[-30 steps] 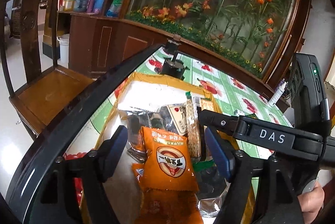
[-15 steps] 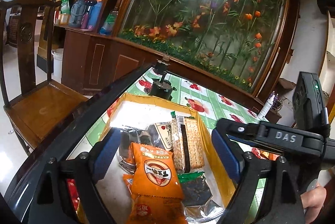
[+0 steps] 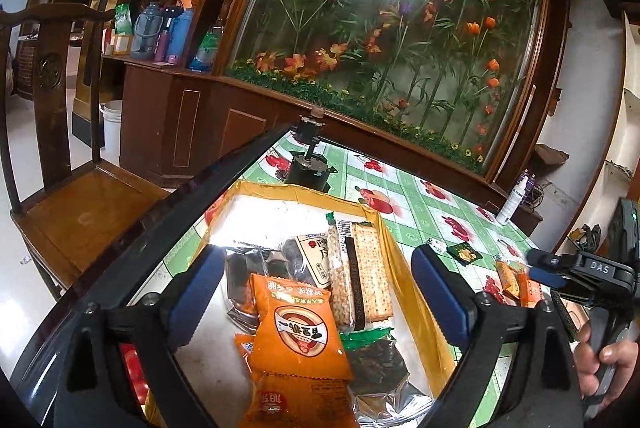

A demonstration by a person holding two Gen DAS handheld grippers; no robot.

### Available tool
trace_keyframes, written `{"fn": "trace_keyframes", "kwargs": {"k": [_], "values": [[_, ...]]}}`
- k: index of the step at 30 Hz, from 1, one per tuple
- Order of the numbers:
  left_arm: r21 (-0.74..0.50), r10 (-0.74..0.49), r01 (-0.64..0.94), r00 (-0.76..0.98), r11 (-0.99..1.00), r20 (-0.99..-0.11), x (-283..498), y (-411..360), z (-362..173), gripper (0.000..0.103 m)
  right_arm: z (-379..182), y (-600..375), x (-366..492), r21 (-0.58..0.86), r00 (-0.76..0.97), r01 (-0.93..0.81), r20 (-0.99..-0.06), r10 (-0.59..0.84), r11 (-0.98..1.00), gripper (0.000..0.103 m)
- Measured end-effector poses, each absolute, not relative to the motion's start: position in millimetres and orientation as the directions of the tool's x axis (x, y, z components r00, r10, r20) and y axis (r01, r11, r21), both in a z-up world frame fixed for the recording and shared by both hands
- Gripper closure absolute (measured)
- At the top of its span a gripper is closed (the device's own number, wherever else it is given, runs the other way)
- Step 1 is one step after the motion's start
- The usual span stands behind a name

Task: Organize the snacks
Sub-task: 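Open both grippers to release the snacks into the box, then move both grippers back to the snacks on the table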

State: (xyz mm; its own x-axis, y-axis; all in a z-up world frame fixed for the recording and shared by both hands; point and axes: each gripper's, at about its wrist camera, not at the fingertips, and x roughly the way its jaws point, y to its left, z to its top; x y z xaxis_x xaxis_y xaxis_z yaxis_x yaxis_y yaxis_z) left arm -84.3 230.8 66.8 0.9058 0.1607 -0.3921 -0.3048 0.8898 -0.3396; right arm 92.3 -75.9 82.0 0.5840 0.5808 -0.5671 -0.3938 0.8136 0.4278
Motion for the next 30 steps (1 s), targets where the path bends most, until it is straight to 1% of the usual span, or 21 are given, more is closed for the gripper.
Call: {"fn": "trace_keyframes", "kwargs": {"k": [5, 8, 13, 15, 21, 24, 25, 27, 30], "values": [[-0.328, 0.171, -0.315, 0.9, 0.89, -0.4, -82, 230, 66, 0.008, 78, -142, 104, 0.479, 0.639, -0.273, -0.557, 0.53, 0.834, 0.045], [-0.311, 0.19, -0.325, 0.899, 0.893, -0.394, -84, 228, 69, 0.006, 80, -165, 105, 0.497, 0.661, -0.24, -0.544, 0.516, 0.834, 0.045], [-0.29, 0.219, -0.338, 0.902, 0.896, -0.373, -93, 217, 78, 0.004, 81, -178, 106, 0.504, 0.664, -0.231, -0.543, 0.514, 0.832, 0.045], [-0.284, 0.212, -0.324, 0.907, 0.902, -0.363, -96, 211, 84, 0.003, 80, -180, 106, 0.503, 0.666, -0.233, -0.541, 0.513, 0.832, 0.045], [-0.264, 0.128, -0.231, 0.926, 0.937, -0.356, -95, 179, 103, 0.001, 82, -191, 103, 0.492, 0.676, -0.229, -0.54, 0.501, 0.84, 0.045], [-0.263, 0.062, -0.164, 0.932, 0.951, -0.357, -91, 157, 111, 0.0, 82, -198, 103, 0.477, 0.684, -0.221, -0.546, 0.484, 0.851, 0.045], [-0.265, 0.04, -0.145, 0.931, 0.953, -0.364, -89, 148, 112, 0.0, 81, -201, 103, 0.472, 0.688, -0.213, -0.549, 0.475, 0.855, 0.044], [-0.261, -0.007, -0.102, 0.923, 0.96, -0.386, -82, 132, 111, 0.0, 80, -207, 104, 0.471, 0.693, -0.199, -0.553, 0.463, 0.859, 0.04], [-0.248, -0.071, -0.036, 0.909, 0.968, -0.411, -70, 102, 109, 0.0, 79, -217, 105, 0.472, 0.695, -0.183, -0.558, 0.453, 0.862, 0.04]]}}
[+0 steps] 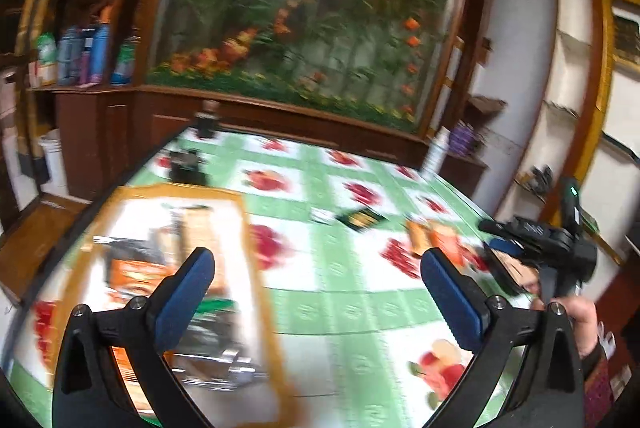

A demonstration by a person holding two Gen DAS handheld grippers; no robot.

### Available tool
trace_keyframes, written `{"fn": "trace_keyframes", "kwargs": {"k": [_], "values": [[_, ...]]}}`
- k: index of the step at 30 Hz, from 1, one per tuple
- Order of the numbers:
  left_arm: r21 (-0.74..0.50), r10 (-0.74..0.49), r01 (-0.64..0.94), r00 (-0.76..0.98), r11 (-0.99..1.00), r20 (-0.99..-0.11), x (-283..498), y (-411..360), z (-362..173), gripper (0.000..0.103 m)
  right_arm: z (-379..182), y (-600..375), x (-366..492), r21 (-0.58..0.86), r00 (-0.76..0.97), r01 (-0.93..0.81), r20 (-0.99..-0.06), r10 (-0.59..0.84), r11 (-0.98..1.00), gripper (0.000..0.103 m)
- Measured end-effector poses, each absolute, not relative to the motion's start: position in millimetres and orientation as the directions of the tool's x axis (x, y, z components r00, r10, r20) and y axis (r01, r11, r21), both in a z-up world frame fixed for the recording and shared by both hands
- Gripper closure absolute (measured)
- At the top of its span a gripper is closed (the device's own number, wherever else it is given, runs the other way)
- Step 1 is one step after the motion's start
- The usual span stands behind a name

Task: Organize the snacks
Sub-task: 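Move both grippers back to the snacks on the table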

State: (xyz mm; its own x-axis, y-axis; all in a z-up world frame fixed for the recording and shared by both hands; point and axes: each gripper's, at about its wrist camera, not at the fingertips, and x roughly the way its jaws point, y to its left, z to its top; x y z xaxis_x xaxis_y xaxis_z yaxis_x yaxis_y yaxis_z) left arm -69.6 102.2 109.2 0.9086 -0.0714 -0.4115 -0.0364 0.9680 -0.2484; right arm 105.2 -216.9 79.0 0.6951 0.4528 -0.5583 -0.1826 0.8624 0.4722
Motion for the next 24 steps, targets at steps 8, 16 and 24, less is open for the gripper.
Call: {"fn": "trace_keyframes", "kwargs": {"k": [8, 16, 24], "values": [[-0.227, -0.231, 0.133, 0.842, 0.965, -0.487, -15, 18, 105, 0.001, 76, -237, 105, 0.497, 0.702, -0.142, -0.559, 0.441, 0.856, 0.04], [-0.315, -0.29, 0.122, 0.772, 0.941, -0.566, 52, 4, 61, 0.001, 67, -245, 111, 0.485, 0.7, -0.097, -0.587, 0.406, 0.869, 0.04], [-0.362, -0.294, 0.067, 0.726, 0.93, -0.622, 62, 32, 39, 0.001, 57, -226, 131, 0.473, 0.658, -0.11, -0.625, 0.42, 0.874, 0.04]]}}
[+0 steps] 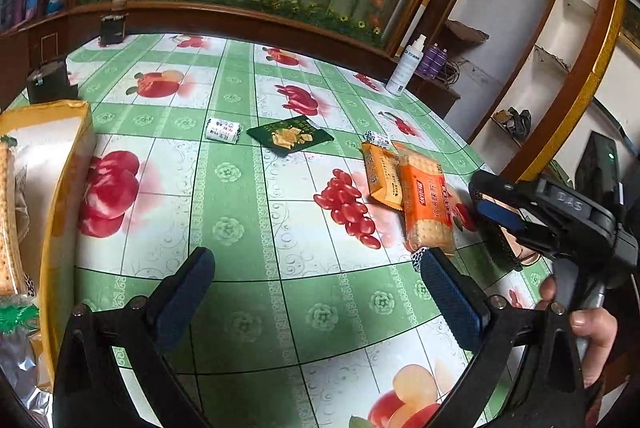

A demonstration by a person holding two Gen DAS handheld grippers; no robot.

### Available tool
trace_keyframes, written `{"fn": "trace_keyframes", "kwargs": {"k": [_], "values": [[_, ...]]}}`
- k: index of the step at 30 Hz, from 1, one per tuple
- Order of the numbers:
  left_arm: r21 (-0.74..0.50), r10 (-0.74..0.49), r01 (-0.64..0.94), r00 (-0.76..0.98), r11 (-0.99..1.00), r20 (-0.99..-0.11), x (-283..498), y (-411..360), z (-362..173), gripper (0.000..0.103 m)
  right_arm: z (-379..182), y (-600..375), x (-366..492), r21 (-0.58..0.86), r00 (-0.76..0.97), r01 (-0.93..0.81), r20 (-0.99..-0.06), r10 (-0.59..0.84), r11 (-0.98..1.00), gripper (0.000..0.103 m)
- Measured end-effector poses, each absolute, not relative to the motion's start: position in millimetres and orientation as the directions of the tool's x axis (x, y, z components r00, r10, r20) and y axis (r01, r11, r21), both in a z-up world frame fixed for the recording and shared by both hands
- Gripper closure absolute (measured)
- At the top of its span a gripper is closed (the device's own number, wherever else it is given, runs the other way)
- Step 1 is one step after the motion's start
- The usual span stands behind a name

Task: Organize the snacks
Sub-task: 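Move both grippers back to the snacks on the table, then grasp the orange red-text cracker pack with the right gripper while the left gripper grasps the wrapped candy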

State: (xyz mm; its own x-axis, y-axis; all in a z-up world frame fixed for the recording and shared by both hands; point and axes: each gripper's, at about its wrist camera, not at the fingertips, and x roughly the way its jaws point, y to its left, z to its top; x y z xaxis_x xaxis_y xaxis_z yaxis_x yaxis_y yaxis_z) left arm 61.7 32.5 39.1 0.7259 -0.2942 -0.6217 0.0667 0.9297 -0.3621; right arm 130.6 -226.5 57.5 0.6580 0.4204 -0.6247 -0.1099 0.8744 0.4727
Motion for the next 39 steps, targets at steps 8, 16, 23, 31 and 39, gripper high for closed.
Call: {"fn": "trace_keyframes", "kwargs": {"k": [8, 16, 23, 31, 39], "values": [[-0.346, -0.283, 0.071, 0.737, 0.935, -0.614, 60, 31, 43, 0.001, 39, -187, 169, 0.276, 0.587, -0.123, -0.754, 0.294, 0.953, 0.04], [-0.347, -0.274, 0.057, 0.735, 0.936, -0.62, 61, 33, 43, 0.001, 26, -155, 155, 0.134, 0.574, -0.194, -0.788, 0.223, 0.972, 0.042], [-0.374, -0.273, 0.045, 0.763, 0.926, -0.585, 55, 43, 50, 0.0, 22, -144, 143, 0.456, 0.409, -0.311, -0.727, 0.551, 0.834, 0.044], [-0.371, -0.343, 0.133, 0.736, 0.919, -0.584, 54, 26, 51, 0.0, 49, -186, 136, 0.365, 0.601, -0.197, -0.688, 0.406, 0.91, 0.044], [-0.343, -0.498, 0.361, 0.628, 0.867, -0.598, 55, -30, 46, 0.0, 68, -213, 141, 0.374, 0.681, -0.104, -0.649, 0.34, 0.922, 0.044]]}}
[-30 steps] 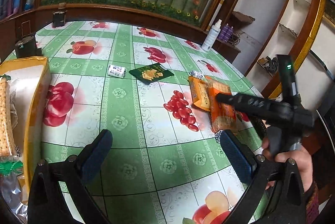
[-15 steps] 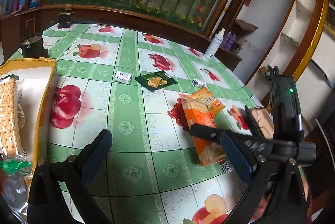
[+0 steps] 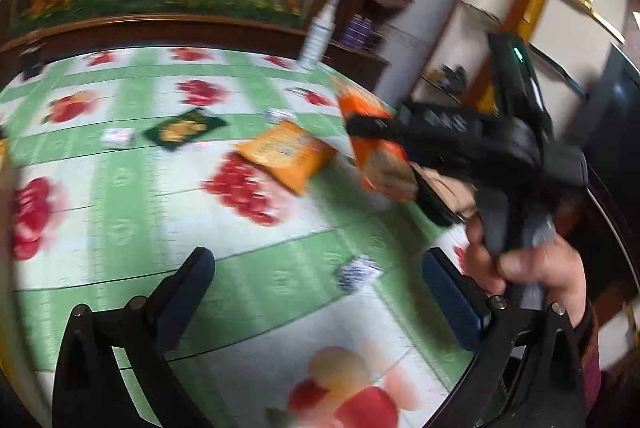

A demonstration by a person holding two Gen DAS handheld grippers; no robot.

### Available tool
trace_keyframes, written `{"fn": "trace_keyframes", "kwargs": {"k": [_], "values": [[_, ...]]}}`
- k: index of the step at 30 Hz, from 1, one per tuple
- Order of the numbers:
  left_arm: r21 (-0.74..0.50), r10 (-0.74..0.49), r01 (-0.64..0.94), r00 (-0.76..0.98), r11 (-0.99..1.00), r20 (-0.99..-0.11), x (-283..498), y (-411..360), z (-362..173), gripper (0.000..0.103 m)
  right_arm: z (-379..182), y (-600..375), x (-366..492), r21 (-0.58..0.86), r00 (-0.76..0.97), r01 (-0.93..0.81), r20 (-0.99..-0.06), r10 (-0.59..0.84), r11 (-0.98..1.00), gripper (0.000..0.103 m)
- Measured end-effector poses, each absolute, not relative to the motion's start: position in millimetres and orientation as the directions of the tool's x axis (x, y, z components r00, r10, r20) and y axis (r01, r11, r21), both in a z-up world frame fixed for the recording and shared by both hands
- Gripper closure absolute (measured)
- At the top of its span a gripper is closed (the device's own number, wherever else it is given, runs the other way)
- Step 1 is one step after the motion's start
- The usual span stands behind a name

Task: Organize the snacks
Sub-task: 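Grasp the orange red-text cracker pack with the right gripper while the left gripper grasps the wrapped candy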

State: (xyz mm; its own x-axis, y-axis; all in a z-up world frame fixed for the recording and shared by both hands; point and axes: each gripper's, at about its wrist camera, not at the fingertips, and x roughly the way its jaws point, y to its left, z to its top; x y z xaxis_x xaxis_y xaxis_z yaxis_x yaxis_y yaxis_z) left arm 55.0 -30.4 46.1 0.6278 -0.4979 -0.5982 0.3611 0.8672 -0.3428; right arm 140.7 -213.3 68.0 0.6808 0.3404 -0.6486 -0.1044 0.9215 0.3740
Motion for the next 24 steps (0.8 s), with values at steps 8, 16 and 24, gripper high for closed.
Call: {"fn": "trace_keyframes", "kwargs": {"k": [8, 16, 24], "values": [[-0.184, -0.455, 0.493, 0.513, 0.851, -0.728, 66, -100, 26, 0.04, 70, -233, 142, 0.417, 0.688, -0.079, -0.634, 0.352, 0.906, 0.044], [-0.123, -0.397, 0.484, 0.518, 0.866, -0.758, 74, -108, 12, 0.069, 75, -236, 139, 0.428, 0.702, -0.08, -0.617, 0.356, 0.9, 0.044], [-0.119, -0.332, 0.382, 0.559, 0.916, -0.76, 67, -79, 14, 0.07, 71, -224, 139, 0.414, 0.685, -0.107, -0.628, 0.369, 0.904, 0.044]]}}
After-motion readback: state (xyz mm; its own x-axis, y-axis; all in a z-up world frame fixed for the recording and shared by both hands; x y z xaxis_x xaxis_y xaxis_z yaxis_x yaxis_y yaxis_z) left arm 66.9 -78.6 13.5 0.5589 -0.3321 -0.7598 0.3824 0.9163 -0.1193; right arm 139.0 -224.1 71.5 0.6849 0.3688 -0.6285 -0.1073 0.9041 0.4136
